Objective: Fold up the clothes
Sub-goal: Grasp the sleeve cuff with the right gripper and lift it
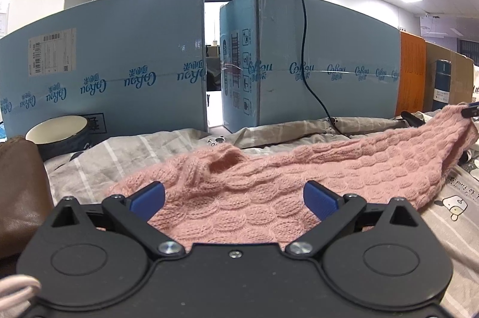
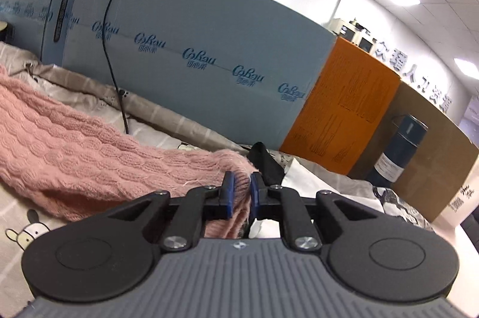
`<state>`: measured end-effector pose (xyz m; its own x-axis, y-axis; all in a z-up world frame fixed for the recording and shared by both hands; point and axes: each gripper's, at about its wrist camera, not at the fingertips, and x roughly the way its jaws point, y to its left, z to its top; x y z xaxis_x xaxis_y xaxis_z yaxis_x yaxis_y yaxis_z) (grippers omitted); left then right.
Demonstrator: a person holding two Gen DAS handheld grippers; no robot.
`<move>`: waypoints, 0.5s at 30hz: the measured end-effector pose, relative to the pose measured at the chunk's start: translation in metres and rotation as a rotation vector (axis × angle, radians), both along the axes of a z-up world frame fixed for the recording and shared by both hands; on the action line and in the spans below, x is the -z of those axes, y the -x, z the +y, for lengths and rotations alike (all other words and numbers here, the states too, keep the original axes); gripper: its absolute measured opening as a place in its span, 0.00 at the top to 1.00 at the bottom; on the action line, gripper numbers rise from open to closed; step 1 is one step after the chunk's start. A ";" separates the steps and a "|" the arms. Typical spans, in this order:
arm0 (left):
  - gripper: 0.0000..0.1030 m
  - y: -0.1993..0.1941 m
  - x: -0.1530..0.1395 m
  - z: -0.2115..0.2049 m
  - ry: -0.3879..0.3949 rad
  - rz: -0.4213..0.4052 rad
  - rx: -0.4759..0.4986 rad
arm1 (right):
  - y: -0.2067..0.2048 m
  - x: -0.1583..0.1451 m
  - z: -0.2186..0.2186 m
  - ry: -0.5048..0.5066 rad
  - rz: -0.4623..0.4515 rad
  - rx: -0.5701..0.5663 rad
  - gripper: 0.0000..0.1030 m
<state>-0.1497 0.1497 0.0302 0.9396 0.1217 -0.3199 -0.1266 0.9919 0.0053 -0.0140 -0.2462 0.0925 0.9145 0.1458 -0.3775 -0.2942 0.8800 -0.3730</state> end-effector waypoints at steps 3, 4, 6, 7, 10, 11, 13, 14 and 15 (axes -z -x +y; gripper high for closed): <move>0.02 0.000 0.000 0.001 0.003 0.001 0.000 | 0.007 0.001 -0.007 -0.022 0.020 0.011 0.90; 0.02 0.000 0.000 0.001 0.003 0.002 0.000 | 0.008 0.004 -0.008 -0.022 0.038 0.015 0.90; 0.02 -0.001 0.001 0.001 0.004 0.004 0.001 | 0.009 0.014 -0.010 -0.016 0.070 0.026 0.90; 0.02 -0.001 0.001 0.001 0.004 0.007 0.001 | 0.007 0.018 -0.012 -0.027 0.084 0.038 0.90; 0.02 -0.002 0.001 0.000 0.001 0.012 0.000 | -0.007 0.033 -0.015 -0.084 0.138 0.082 0.90; 0.02 -0.002 0.001 0.000 0.000 0.012 -0.002 | -0.011 0.039 -0.017 -0.102 0.158 0.092 0.89; 0.01 -0.002 0.001 0.000 -0.002 0.011 -0.005 | -0.011 0.041 -0.024 -0.181 0.187 0.132 0.82; 0.00 -0.002 0.001 0.000 -0.002 0.011 -0.006 | -0.011 0.042 -0.028 -0.225 0.200 0.154 0.71; 0.00 -0.002 0.001 0.000 -0.002 0.011 -0.007 | -0.008 0.041 -0.035 -0.286 0.207 0.180 0.54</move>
<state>-0.1478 0.1499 0.0290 0.9352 0.1284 -0.3301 -0.1331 0.9911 0.0087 -0.0060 -0.2810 0.0512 0.8440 0.1163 -0.5236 -0.1694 0.9840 -0.0545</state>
